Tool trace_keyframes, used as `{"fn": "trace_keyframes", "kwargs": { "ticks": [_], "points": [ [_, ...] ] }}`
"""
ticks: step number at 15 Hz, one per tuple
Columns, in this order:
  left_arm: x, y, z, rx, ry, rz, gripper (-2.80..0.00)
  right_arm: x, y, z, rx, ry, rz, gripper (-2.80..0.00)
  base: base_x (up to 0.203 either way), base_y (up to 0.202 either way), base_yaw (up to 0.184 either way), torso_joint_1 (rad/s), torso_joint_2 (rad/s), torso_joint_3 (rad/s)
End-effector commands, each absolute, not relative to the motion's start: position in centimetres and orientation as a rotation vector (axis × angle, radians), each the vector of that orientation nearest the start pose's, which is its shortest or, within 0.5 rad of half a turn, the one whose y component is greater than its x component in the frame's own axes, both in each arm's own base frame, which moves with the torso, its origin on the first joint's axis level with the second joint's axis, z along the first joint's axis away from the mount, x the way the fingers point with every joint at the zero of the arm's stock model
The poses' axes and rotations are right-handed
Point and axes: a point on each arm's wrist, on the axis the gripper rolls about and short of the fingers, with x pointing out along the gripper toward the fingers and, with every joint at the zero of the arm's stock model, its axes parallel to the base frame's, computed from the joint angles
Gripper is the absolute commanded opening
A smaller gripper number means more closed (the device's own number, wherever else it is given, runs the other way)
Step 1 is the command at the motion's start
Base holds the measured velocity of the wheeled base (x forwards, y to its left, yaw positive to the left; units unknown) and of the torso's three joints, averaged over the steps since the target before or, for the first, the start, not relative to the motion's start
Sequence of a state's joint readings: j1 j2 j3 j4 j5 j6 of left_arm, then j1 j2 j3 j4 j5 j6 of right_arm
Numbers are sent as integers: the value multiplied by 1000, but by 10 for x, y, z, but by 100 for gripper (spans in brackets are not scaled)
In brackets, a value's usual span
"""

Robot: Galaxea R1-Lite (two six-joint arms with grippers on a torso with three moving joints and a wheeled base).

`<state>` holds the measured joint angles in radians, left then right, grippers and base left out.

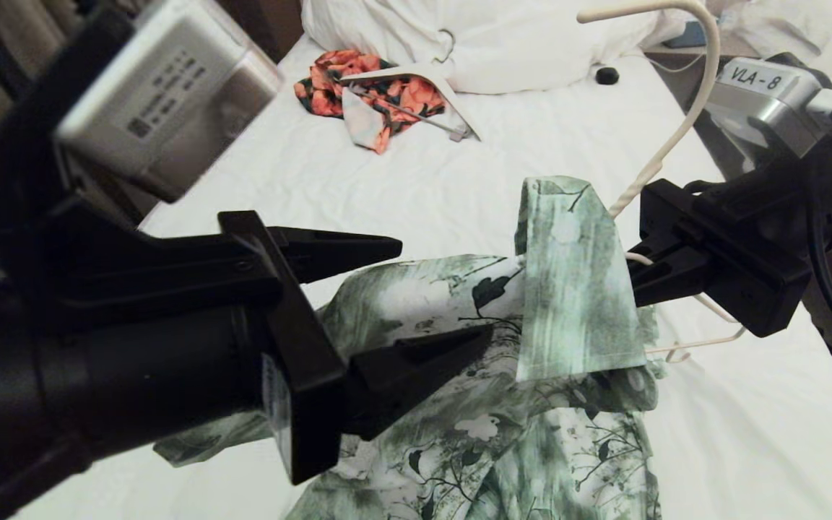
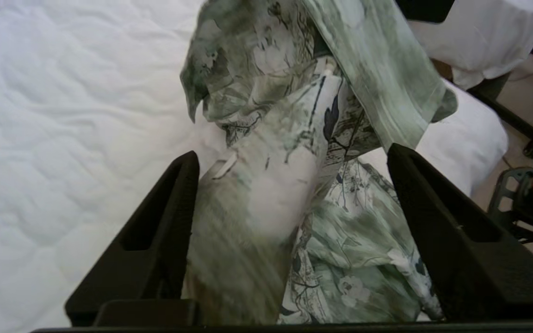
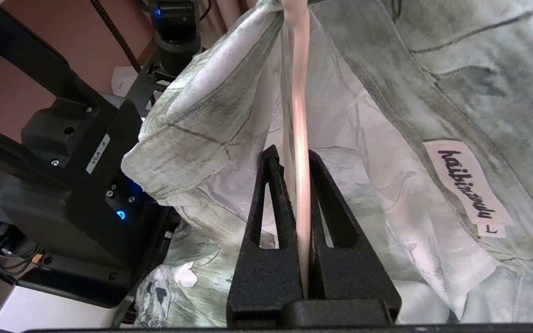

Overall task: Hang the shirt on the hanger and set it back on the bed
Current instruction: Hook the other side of the shirt onto the hanger

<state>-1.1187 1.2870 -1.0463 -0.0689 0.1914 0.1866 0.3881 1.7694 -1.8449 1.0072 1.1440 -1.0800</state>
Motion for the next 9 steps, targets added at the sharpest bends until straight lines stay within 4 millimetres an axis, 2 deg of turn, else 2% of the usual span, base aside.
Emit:
{"fn": "trace_keyframes", "kwargs": {
  "ticks": [1, 5, 7, 9],
  "points": [
    [100, -194, 295, 307, 84, -934, 0, 252, 125, 311, -429, 86, 1709, -280, 0, 0, 0, 0, 0, 0],
    [107, -196, 290, 347, 94, -913, 0, 252, 125, 311, -428, 87, 1709, -280, 0, 0, 0, 0, 0, 0],
    [113, -192, 301, 365, 57, -888, 0, 252, 125, 310, -430, 88, 1709, -280, 0, 0, 0, 0, 0, 0],
    [113, -188, 306, 413, 95, -894, 0, 253, 126, 309, -429, 93, 1709, -280, 0, 0, 0, 0, 0, 0]
  ]
}}
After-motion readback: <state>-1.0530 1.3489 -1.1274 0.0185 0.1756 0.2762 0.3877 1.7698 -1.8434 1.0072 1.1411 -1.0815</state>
